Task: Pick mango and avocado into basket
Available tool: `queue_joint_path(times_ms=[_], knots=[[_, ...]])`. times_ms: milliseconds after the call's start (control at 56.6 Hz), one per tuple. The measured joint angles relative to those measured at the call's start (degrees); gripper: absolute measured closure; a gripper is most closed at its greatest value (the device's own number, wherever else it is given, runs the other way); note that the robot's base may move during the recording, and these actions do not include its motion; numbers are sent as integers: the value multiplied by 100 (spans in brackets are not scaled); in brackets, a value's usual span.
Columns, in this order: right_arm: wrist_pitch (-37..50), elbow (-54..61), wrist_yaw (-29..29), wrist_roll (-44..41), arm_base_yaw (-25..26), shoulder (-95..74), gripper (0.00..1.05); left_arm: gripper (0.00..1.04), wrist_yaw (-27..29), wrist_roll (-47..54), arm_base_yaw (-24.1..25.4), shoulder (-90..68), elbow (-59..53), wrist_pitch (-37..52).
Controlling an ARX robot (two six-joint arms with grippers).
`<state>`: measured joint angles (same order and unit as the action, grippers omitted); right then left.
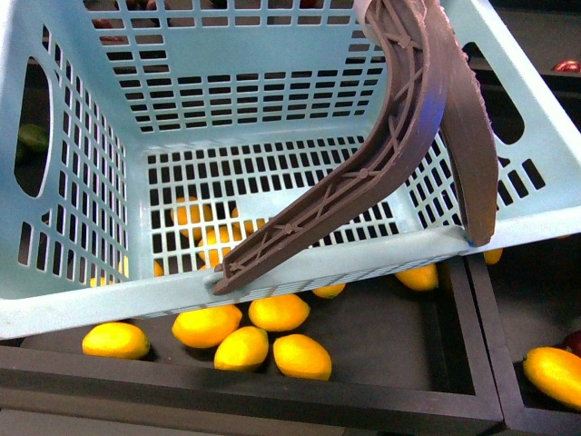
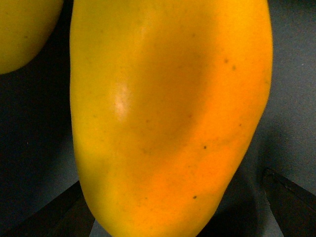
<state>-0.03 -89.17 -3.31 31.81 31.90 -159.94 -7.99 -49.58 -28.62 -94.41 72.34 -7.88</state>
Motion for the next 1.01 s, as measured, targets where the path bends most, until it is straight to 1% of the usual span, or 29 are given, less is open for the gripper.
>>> queue_joint_path(times_ms=[159,230,300,371,424,442,495,565,848,1007], knots=[[55,0,0,2,22,2,8,98,0,0,0,0,0,0],[59,0,0,2,37,2,11,98,0,0,0,0,0,0],[68,0,13,0,50,2,17,98,0,0,0,-2,0,0],[122,0,20,-11,76,2,30,98,-2,0,0,-2,0,0],[142,0,20,-13,87,2,36,98,-2,-2,0,0,0,0],[151,0,17,-15,92,2,39,98,-2,-2,0,0,0,0],[179,0,17,-17,98,2,44,98,0,0,0,-2,0,0],[240,0,7,-15,103,2,48,98,4,0,0,0,0,0],[444,48,-90,2,122,103,49,98,-2,-2,0,0,0,0],[625,297,-138,24,188,579,49,98,4,0,0,-2,0,0]])
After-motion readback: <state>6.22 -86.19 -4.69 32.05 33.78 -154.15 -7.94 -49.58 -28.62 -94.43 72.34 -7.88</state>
